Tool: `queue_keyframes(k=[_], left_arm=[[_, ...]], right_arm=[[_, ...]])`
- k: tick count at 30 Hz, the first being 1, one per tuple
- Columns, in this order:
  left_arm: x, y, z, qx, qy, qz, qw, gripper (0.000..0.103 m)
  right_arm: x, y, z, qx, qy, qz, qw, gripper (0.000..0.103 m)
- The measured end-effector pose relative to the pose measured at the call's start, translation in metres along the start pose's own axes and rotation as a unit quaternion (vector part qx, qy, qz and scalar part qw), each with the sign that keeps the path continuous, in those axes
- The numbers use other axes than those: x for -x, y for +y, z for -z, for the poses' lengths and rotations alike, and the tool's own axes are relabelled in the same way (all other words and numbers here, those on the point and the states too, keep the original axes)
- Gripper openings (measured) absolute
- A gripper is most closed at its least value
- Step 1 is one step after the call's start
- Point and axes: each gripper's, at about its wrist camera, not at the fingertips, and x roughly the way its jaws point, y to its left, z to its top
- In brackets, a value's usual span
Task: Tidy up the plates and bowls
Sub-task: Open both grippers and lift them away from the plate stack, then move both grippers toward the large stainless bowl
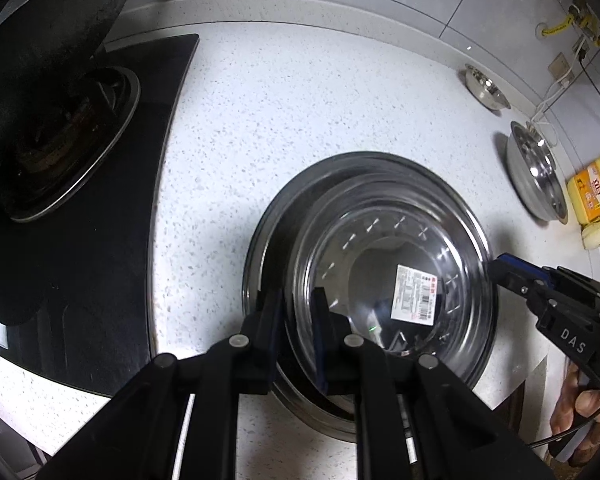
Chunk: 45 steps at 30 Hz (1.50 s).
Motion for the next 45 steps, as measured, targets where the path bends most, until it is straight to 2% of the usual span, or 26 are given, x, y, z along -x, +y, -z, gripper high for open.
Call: queue_keyframes(k=[1, 4, 6, 10, 16, 22, 26, 30, 33, 36, 40, 42, 44, 45], left_arm=[[0.002, 0.001, -0.001, 0.0, -0.003, 0.004, 1.0, 0.014], [0.007, 0.0, -0.003, -0.004, -0.015, -0.001, 0.9999, 0.014], [0.011, -0.001, -0.004, -0.004, -0.022, -0.001, 0.9997, 0.02], [0.02, -0.004, -0.007, -0.004, -0.04, -0.003, 0.9992, 0.023], [0.033, -0.024, -0.009, -0.007, -0.063, 0.01, 0.9979, 0.028], [0.033, -0.07, -0.011, -0.017, -0.05, 0.049, 0.9974, 0.04], [0.028, -0.111, -0.012, -0.025, -0.049, 0.07, 0.996, 0.045], [0.021, -0.151, -0.021, -0.036, -0.053, 0.086, 0.9943, 0.047], [0.011, -0.185, -0.033, -0.045, -0.045, 0.084, 0.9944, 0.047], [-0.004, -0.206, -0.048, -0.031, -0.034, 0.077, 0.996, 0.047], [-0.023, -0.236, -0.069, -0.023, -0.038, 0.086, 0.9953, 0.047], [-0.033, -0.25, -0.079, -0.023, -0.037, 0.085, 0.9954, 0.047], [-0.046, -0.262, -0.09, -0.02, -0.028, 0.083, 0.996, 0.047], [-0.051, -0.266, -0.094, -0.017, -0.024, 0.081, 0.9963, 0.047]], right_arm=[[0.001, 0.0, 0.0, 0.001, -0.014, 0.011, 1.0, 0.013], [0.003, -0.001, -0.002, -0.006, -0.02, 0.008, 1.0, 0.013], [0.005, -0.003, -0.001, -0.01, -0.022, 0.007, 1.0, 0.013], [0.015, -0.006, 0.004, -0.015, -0.033, 0.008, 0.999, 0.015], [0.033, -0.018, 0.014, -0.024, -0.05, 0.008, 0.998, 0.033], [0.065, -0.045, 0.024, -0.024, -0.083, 0.015, 0.996, 0.048], [0.093, -0.081, 0.032, -0.042, -0.107, 0.028, 0.993, 0.056], [0.12, -0.13, 0.038, -0.065, -0.128, 0.06, 0.988, 0.063], [0.133, -0.171, 0.037, -0.083, -0.137, 0.088, 0.983, 0.07], [0.136, -0.208, 0.034, -0.097, -0.135, 0.107, 0.98, 0.072], [0.129, -0.259, 0.018, -0.116, -0.121, 0.102, 0.981, 0.073], [0.121, -0.277, 0.01, -0.115, -0.112, 0.093, 0.983, 0.078], [0.111, -0.291, 0.0, -0.116, -0.106, 0.086, 0.984, 0.079], [0.105, -0.3, -0.007, -0.117, -0.101, 0.07, 0.985, 0.081]])
